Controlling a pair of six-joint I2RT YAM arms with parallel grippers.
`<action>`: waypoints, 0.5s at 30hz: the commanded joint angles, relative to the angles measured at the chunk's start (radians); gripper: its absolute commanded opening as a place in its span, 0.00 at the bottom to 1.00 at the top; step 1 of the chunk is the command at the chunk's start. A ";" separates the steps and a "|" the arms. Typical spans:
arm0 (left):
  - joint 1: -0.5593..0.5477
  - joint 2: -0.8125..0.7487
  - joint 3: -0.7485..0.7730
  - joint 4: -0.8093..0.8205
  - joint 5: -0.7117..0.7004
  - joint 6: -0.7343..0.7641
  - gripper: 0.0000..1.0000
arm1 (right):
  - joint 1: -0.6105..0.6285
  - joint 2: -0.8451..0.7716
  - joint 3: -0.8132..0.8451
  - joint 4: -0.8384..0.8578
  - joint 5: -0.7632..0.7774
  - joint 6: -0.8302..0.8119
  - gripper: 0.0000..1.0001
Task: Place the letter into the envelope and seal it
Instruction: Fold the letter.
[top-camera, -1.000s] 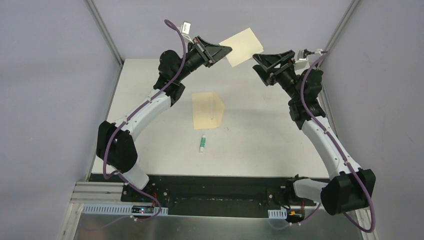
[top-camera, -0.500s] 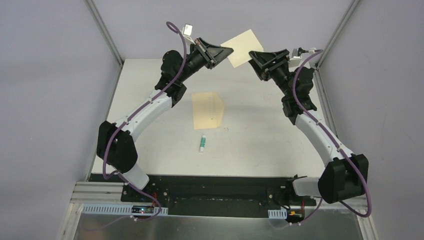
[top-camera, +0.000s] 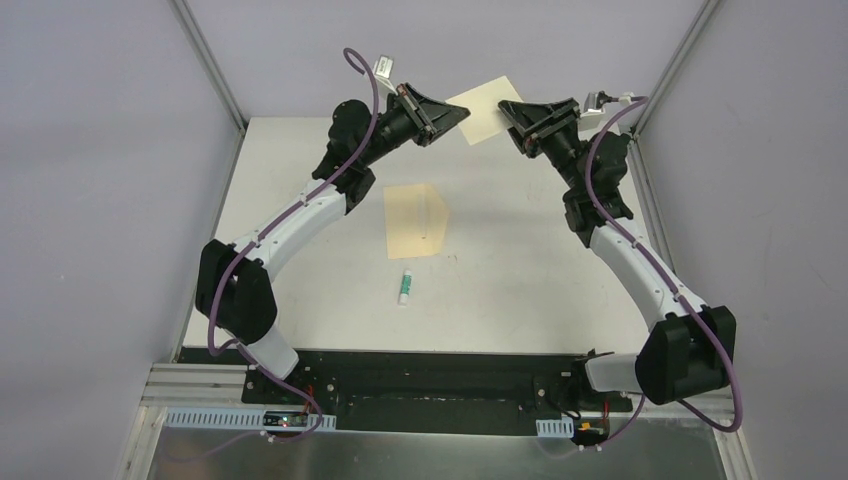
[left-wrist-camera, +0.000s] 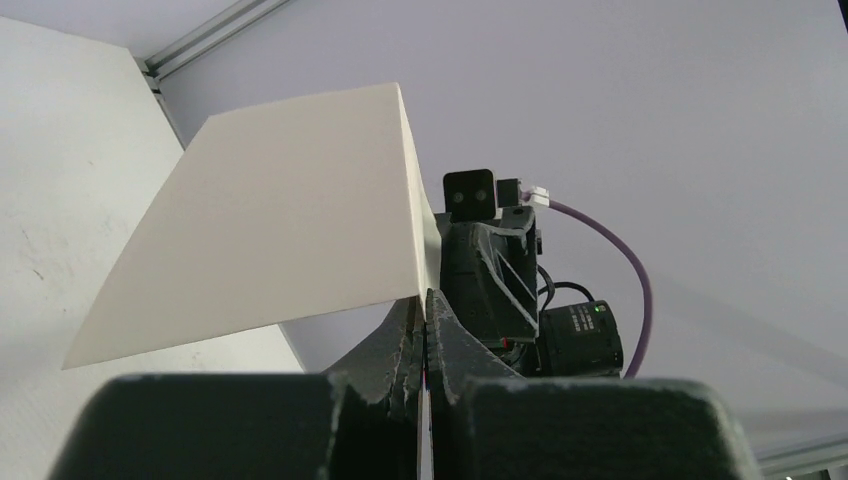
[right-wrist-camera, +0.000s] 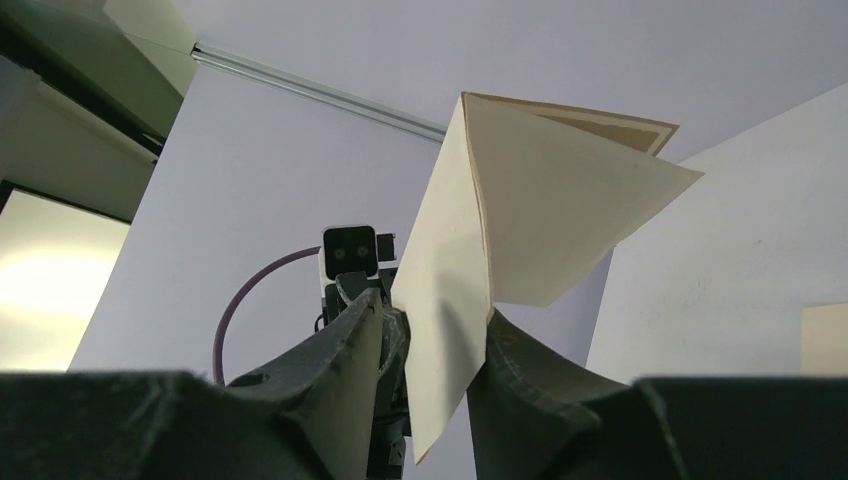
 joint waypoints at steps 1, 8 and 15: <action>-0.009 -0.008 0.028 0.025 0.035 -0.014 0.00 | 0.006 0.008 0.050 0.051 -0.004 0.001 0.34; -0.009 -0.013 0.022 0.035 0.092 -0.001 0.00 | 0.004 0.015 0.067 0.012 -0.007 -0.023 0.03; -0.007 -0.068 -0.005 -0.165 0.149 0.158 0.41 | -0.021 -0.006 0.106 -0.092 -0.048 -0.136 0.00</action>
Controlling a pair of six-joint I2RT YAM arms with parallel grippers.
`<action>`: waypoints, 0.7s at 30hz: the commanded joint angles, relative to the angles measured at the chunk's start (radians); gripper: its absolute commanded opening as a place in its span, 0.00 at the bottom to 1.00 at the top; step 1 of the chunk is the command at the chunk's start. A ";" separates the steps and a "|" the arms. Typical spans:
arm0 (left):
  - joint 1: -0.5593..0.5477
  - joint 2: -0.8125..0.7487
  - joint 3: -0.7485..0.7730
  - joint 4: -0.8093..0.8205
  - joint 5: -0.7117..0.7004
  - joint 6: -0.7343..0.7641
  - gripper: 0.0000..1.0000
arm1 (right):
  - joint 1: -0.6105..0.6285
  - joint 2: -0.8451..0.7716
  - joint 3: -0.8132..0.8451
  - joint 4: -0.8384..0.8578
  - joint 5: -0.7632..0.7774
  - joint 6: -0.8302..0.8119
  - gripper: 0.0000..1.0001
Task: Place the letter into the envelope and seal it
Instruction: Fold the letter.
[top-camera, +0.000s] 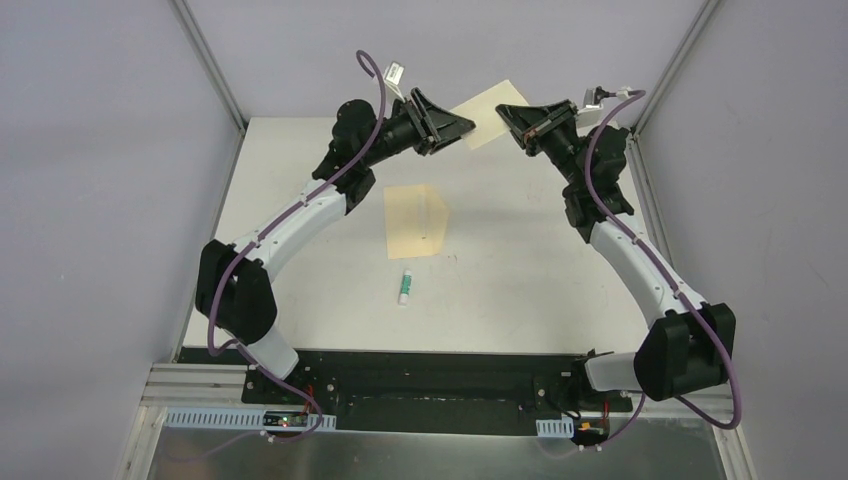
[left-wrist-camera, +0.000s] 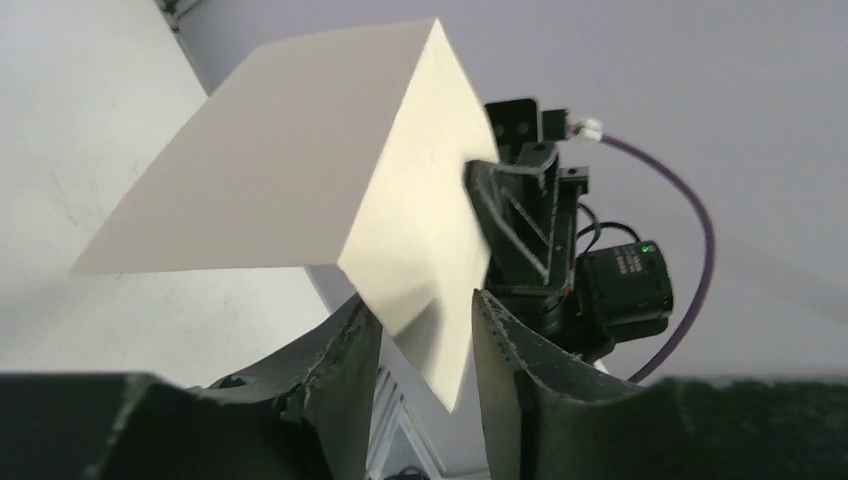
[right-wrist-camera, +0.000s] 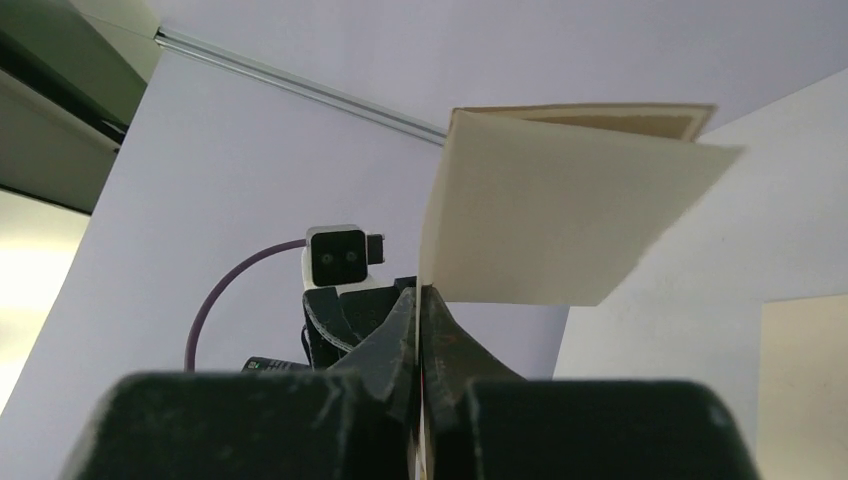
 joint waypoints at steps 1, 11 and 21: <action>-0.006 -0.084 -0.017 -0.139 0.064 0.135 0.44 | -0.034 -0.026 0.090 -0.057 -0.055 -0.100 0.00; 0.031 -0.277 -0.040 -0.502 0.125 0.514 0.60 | -0.129 -0.018 0.247 -0.336 -0.405 -0.318 0.00; 0.156 -0.191 0.157 -0.631 0.400 0.659 0.76 | -0.087 -0.028 0.416 -0.723 -0.596 -0.580 0.00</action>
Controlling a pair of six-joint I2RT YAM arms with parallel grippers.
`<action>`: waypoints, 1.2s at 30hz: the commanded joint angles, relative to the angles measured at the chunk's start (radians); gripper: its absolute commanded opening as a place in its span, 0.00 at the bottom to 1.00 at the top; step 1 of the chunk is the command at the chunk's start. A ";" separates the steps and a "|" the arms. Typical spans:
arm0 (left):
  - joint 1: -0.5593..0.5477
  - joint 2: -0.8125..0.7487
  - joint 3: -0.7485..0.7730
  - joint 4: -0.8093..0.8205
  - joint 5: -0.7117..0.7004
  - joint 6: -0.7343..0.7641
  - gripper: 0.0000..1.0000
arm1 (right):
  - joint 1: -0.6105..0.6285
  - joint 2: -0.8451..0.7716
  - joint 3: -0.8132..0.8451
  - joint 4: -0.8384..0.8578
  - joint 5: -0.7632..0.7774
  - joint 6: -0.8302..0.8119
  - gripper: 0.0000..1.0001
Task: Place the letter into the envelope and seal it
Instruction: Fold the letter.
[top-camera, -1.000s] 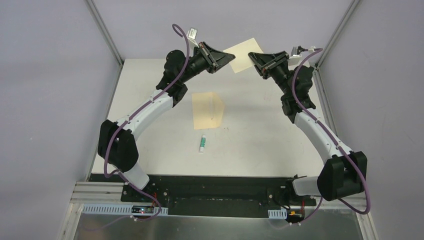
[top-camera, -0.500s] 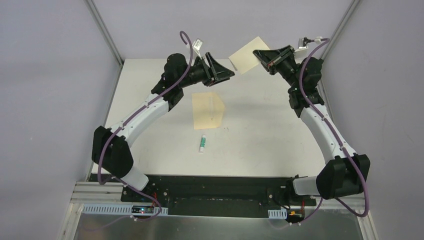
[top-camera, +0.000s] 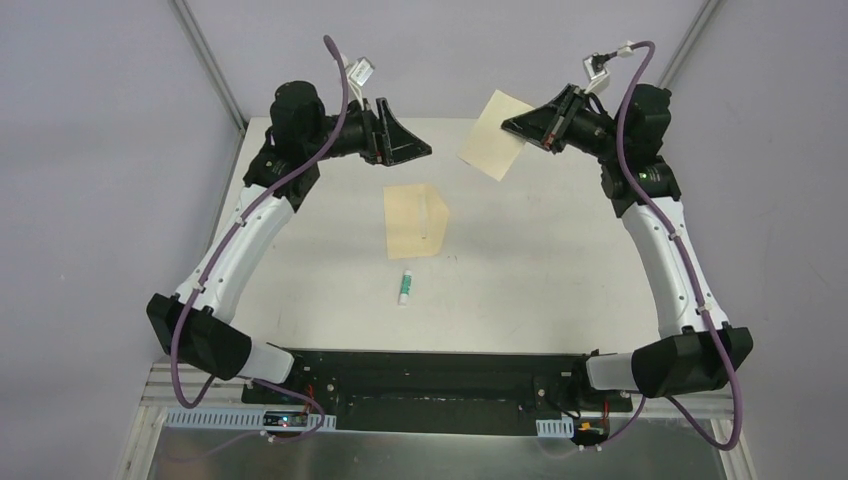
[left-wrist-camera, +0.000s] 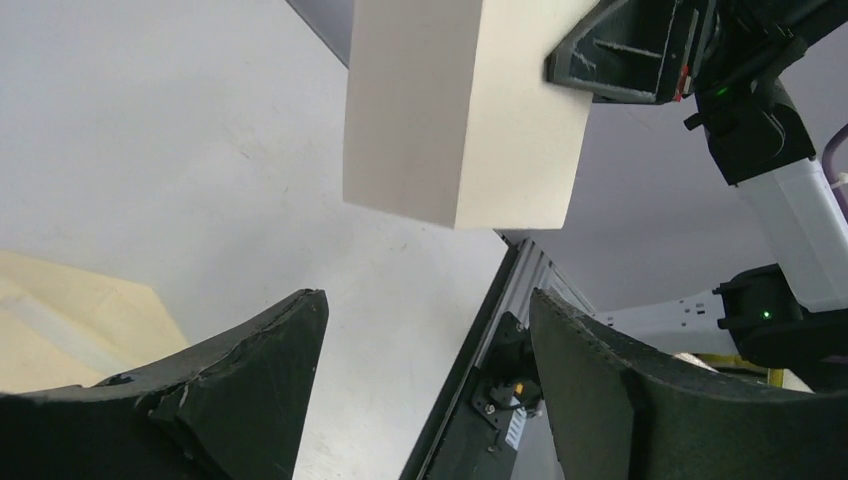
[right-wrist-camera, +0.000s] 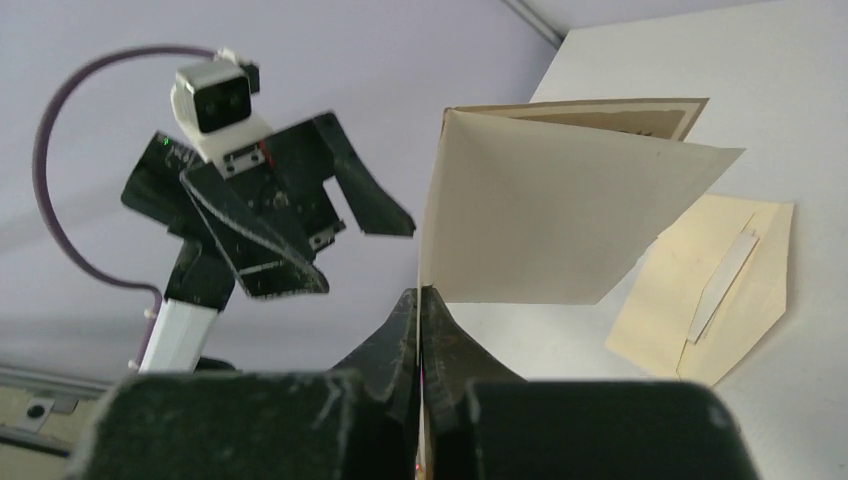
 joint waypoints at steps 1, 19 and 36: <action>0.008 0.062 0.109 -0.043 0.158 0.090 0.77 | 0.051 -0.029 0.092 -0.203 -0.100 -0.175 0.00; -0.106 0.230 0.183 0.160 0.290 -0.093 0.65 | 0.125 0.012 0.170 -0.294 -0.057 -0.241 0.00; -0.108 0.222 0.099 0.340 0.341 -0.249 0.29 | 0.125 0.003 0.132 -0.294 -0.022 -0.264 0.00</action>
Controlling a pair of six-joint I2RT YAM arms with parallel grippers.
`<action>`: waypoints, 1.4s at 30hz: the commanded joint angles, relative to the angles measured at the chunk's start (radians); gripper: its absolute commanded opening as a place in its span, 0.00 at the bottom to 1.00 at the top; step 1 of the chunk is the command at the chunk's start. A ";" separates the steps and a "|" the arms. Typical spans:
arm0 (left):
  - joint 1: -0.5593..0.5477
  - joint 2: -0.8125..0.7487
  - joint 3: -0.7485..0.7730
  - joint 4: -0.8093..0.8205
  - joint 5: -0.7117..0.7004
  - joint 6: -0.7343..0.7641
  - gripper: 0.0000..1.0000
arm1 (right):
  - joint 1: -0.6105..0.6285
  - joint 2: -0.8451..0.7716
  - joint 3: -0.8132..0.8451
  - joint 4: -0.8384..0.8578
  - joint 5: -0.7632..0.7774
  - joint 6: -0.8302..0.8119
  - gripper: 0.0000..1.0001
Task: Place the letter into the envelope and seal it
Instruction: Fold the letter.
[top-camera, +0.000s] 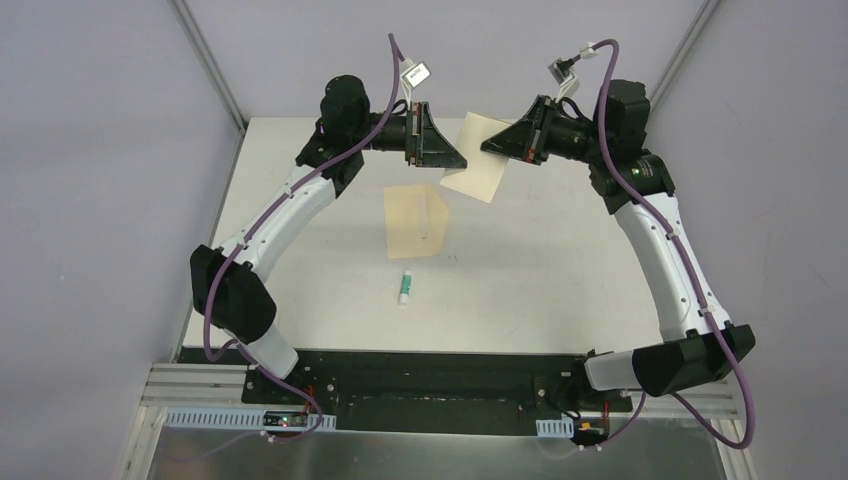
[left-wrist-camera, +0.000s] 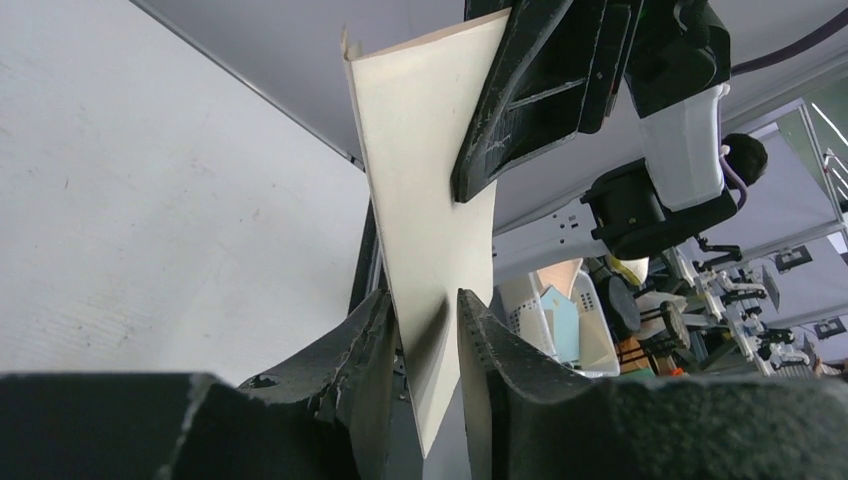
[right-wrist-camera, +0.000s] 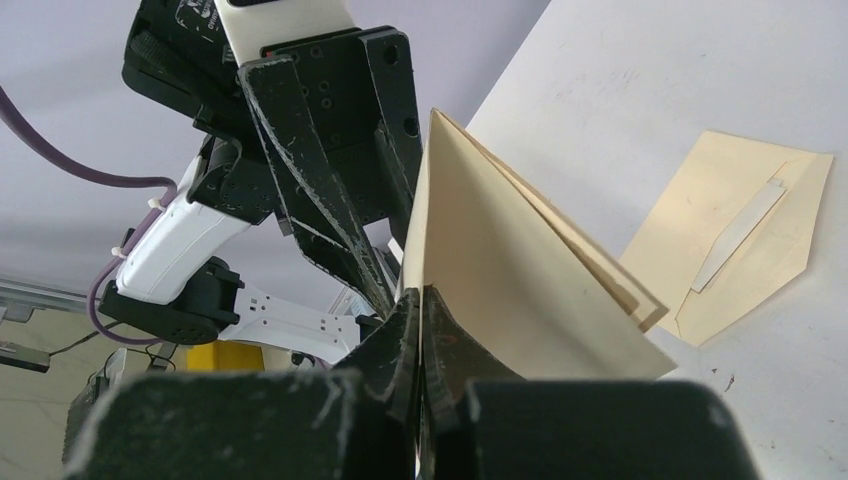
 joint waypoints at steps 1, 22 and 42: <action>-0.007 -0.020 -0.018 0.072 0.016 -0.029 0.28 | 0.005 -0.021 -0.003 0.009 0.014 -0.023 0.00; -0.010 -0.019 -0.044 0.057 -0.101 -0.055 0.00 | -0.002 -0.139 0.011 -0.151 0.245 -0.097 0.71; -0.011 0.008 -0.116 0.385 -0.089 -0.311 0.00 | -0.015 -0.157 -0.277 0.312 0.151 0.243 0.67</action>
